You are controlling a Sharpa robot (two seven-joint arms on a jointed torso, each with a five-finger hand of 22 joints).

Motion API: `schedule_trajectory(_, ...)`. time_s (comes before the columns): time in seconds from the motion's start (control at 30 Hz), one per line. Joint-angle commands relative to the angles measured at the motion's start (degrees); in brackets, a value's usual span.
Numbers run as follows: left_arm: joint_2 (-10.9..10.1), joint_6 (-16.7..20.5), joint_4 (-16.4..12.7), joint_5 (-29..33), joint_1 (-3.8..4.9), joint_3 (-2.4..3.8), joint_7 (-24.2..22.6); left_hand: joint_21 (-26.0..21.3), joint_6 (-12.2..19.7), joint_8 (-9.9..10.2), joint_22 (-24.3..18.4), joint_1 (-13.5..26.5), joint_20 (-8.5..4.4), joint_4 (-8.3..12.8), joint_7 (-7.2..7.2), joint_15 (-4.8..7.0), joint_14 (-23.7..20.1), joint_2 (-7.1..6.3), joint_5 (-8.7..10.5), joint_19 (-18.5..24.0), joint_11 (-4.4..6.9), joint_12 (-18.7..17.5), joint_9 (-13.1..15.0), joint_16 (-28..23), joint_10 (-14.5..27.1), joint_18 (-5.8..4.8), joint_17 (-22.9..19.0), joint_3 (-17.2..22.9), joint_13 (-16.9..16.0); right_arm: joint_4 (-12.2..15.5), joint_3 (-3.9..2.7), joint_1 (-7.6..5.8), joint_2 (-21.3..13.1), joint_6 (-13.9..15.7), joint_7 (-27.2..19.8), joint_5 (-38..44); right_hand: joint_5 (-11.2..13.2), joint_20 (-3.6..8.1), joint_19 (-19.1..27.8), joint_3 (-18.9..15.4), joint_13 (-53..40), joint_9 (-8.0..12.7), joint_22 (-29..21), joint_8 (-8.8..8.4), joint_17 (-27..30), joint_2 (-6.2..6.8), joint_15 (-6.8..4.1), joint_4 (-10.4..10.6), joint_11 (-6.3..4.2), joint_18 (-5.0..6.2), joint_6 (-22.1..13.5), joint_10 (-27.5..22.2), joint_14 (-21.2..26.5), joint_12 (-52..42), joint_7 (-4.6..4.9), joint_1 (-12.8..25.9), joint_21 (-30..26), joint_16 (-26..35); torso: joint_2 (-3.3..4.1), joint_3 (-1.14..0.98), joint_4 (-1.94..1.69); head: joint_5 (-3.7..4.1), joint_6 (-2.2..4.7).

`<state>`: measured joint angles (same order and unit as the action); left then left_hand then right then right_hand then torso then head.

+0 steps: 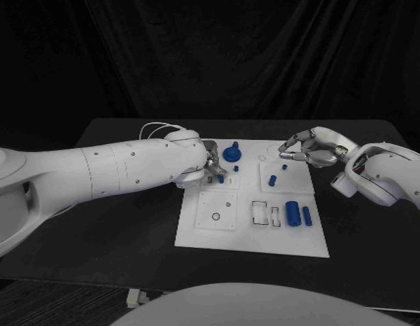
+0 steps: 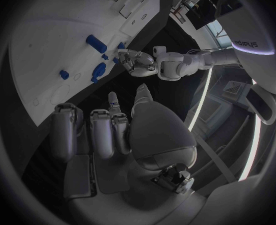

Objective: Assemble the parts on the task board

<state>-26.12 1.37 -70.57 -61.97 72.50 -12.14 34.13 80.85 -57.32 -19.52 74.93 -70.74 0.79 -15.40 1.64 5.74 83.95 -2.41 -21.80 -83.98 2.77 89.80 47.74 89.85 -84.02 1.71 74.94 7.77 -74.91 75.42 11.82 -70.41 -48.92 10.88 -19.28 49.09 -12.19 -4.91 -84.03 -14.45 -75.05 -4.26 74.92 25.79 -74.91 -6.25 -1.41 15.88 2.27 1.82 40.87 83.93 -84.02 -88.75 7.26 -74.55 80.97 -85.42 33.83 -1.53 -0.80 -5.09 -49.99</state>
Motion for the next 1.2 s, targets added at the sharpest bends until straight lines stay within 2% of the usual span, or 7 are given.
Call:
schedule_trajectory(0.03,0.2,-1.54,0.13,1.05,-0.1,0.03,-1.3,-0.24,-0.07,0.22,6.84,-0.67,-0.27,0.12,-0.52,0.28,6.05,-0.09,-0.46,-0.61,0.35,0.2,0.1,0.15,-5.98,1.01,15.06,0.42,-15.09,0.16,-0.04,0.14,-0.1,-0.21,0.17,0.17,-0.31,-0.25,-0.1,-0.45,-11.6,0.05,11.65,-0.36,-5.47,-0.29,0.29,0.0,0.4,0.74,-0.02,3.73,-2.62,0.17,0.26,-0.51,-0.21,0.19,-0.03,0.0,0.0,0.04,-0.01)
schedule_trajectory(0.6,0.35,-2.36,0.41,2.56,-0.1,0.03,-1.61,-0.25,-0.32,0.41,6.91,-1.5,-0.34,0.57,-0.61,0.35,6.05,-0.53,-0.33,-0.64,0.45,0.2,0.05,0.15,-5.98,1.0,15.06,0.72,-15.09,0.08,-0.04,0.2,0.03,-0.52,0.25,0.17,-0.33,-0.26,-0.05,-0.49,-11.63,0.05,11.61,-0.35,-5.42,-0.35,0.31,0.05,0.44,0.77,0.02,3.75,-2.6,0.15,0.26,-0.51,-0.31,0.21,-0.05,-0.02,-0.08,0.16,-0.01)
schedule_trajectory(1.0,0.4,-3.06,0.6,2.59,-0.11,0.03,-1.77,-0.33,-0.49,0.83,6.96,-2.93,-0.48,1.54,-0.68,0.48,6.05,-1.18,-1.54,-0.66,0.56,0.2,-0.09,0.15,-5.98,1.0,15.06,1.51,-15.09,0.01,-0.04,0.3,-0.03,-0.58,0.25,0.17,-0.33,-0.26,-0.05,-0.49,-11.63,0.05,11.61,-0.35,-5.42,-0.35,0.31,0.05,0.44,0.77,0.02,3.75,-2.6,0.15,0.26,-0.51,-0.31,0.21,-0.03,-0.04,-0.06,0.2,-0.01)
schedule_trajectory(1.03,0.41,-3.04,0.62,2.59,-0.11,0.03,-1.75,-0.37,-0.52,0.98,6.95,-2.74,-0.48,1.43,-0.59,0.45,6.05,-1.36,-0.72,-0.64,0.5,0.2,-0.16,0.15,-5.98,1.0,15.06,1.47,-15.09,-0.02,-0.04,0.33,-0.03,-0.59,0.24,0.17,-0.33,-0.26,-0.05,-0.49,-11.63,0.05,11.61,-0.35,-5.42,-0.35,0.31,0.05,0.44,0.77,0.02,3.75,-2.6,0.15,0.26,-0.51,-0.31,0.21,-0.02,-0.02,-0.07,0.22,-0.01)
schedule_trajectory(1.07,0.41,-3.01,0.63,2.59,-0.11,0.03,-1.72,-0.4,-0.73,1.18,6.99,-2.43,-0.45,1.21,-0.54,0.41,6.05,-1.36,1.74,-0.65,0.45,0.2,-0.26,0.15,-5.98,1.0,15.06,1.42,-15.09,-0.05,-0.04,0.36,-0.02,-0.6,0.24,0.17,-0.33,-0.26,-0.05,-0.49,-11.63,0.05,11.61,-0.35,-5.42,-0.35,0.31,0.05,0.44,0.77,0.02,3.75,-2.6,0.15,0.26,-0.51,-0.31,0.21,-0.03,-0.02,-0.05,0.25,-0.01)
schedule_trajectory(1.17,0.39,-2.92,0.64,2.6,-0.11,0.03,-1.66,-0.45,-0.99,1.53,7.05,-1.69,-0.38,0.67,-0.4,0.31,6.05,-1.27,6.15,-0.68,0.33,0.2,-0.39,0.15,-5.98,0.99,15.06,1.07,-15.09,-0.1,-0.04,0.44,-0.02,-0.64,0.23,0.17,-0.33,-0.26,-0.05,-0.49,-11.63,0.05,11.61,-0.35,-5.42,-0.35,0.31,0.05,0.44,0.77,0.02,3.75,-2.6,0.15,0.26,-0.51,-0.31,0.21,-0.03,0.0,-0.04,0.33,-0.01)
schedule_trajectory(1.2,0.38,-2.87,0.65,2.6,-0.11,0.03,-1.63,-0.46,-1.04,1.62,7.07,-1.59,-0.37,0.59,-0.37,0.29,6.05,-1.21,6.76,-0.68,0.3,0.2,-0.42,0.15,-5.98,0.99,15.06,1.0,-15.09,-0.11,-0.04,0.48,-0.01,-0.65,0.23,0.17,-0.33,-0.26,-0.05,-0.49,-11.63,0.05,11.61,-0.35,-5.42,-0.35,0.31,0.05,0.44,0.77,0.02,3.75,-2.6,0.15,0.26,-0.51,-0.31,0.21,-0.04,0.0,-0.04,0.34,-0.01)
